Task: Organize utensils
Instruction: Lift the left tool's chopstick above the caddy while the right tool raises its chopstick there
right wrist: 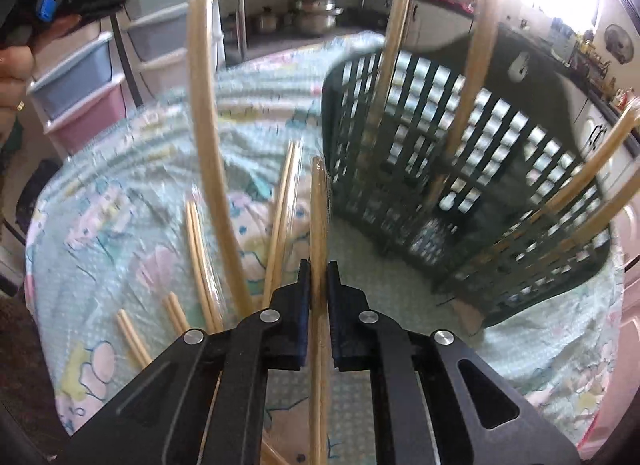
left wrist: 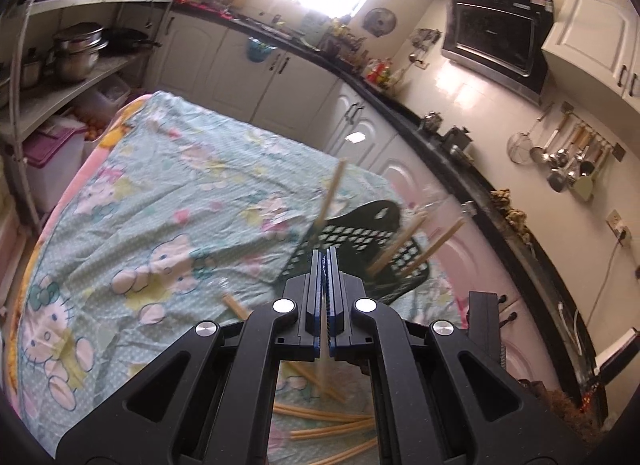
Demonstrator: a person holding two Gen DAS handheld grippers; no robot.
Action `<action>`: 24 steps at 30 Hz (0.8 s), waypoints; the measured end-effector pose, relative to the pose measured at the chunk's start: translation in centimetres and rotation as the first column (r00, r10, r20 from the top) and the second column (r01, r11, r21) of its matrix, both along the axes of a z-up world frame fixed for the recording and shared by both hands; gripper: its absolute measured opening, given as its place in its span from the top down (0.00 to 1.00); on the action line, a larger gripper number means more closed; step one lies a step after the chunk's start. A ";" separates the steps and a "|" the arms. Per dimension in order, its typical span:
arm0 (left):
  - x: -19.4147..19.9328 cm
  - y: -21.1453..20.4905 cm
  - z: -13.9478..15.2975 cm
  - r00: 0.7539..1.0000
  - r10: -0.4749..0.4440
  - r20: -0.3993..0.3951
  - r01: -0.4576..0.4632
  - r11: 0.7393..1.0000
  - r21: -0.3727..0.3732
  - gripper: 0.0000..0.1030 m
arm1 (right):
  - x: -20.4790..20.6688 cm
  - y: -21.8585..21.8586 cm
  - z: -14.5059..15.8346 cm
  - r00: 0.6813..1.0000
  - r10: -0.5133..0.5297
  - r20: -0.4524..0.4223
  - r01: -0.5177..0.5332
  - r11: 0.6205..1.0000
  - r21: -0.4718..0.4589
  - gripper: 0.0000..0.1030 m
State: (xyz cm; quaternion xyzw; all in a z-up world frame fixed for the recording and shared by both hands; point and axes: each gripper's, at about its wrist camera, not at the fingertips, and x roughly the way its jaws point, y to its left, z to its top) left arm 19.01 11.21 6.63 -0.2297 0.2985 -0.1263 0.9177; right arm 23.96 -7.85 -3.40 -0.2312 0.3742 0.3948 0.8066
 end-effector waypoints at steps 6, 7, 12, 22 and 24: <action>0.0 -1.9 2.8 0.997 -0.061 0.055 0.061 0.998 -0.005 1.00 | -1.5 -1.5 4.6 0.996 -0.010 0.087 0.001 0.995 0.102 0.95; 0.0 -2.2 3.2 0.996 -0.067 0.062 0.068 0.998 -0.003 1.00 | -1.9 -1.8 5.4 0.995 -0.008 0.100 -0.005 0.992 0.126 0.95; -0.1 -3.3 5.4 0.990 -0.091 0.104 0.090 0.996 0.020 1.00 | -3.1 -4.6 9.6 0.985 -0.054 0.166 0.009 0.966 0.258 0.95; 0.5 -5.9 10.4 0.970 -0.146 0.194 0.138 0.989 0.053 1.00 | -2.7 -9.6 17.0 0.920 -0.280 0.273 0.101 0.845 0.525 0.95; 0.6 -6.3 11.2 0.966 -0.150 0.211 0.140 0.988 0.061 1.00 | -2.3 -10.5 17.8 0.902 -0.329 0.280 0.118 0.812 0.572 0.94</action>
